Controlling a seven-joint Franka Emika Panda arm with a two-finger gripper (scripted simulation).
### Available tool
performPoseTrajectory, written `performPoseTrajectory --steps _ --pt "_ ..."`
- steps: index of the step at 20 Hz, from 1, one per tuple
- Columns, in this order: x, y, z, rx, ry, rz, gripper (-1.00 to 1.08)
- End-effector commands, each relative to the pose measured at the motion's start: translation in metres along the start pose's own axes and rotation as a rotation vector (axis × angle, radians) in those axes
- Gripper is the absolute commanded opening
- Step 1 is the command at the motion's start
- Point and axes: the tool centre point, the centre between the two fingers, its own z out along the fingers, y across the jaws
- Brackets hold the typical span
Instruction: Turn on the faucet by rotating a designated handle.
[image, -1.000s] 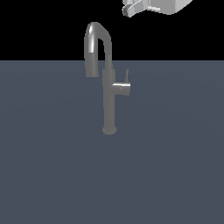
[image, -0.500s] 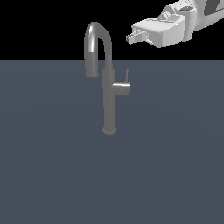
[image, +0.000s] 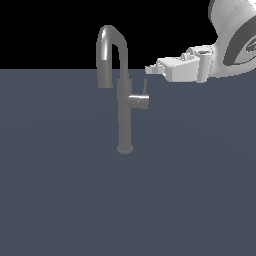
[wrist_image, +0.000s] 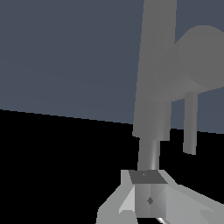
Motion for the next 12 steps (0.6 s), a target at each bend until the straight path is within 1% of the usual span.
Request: performPoseTrajectory --steps 1,4,7,12 --pt "0.011 -0.002 0.002 0.039 -0.035 0.038 -1.0" --pt "0.022 -0.003 0.004 0.074 -0.066 0.073 -1.0" --pt "0.03 -0.003 0.006 0.099 -0.089 0.098 -1.0" --pt "0.036 -0.003 0.008 0.118 -0.106 0.116 -1.0"
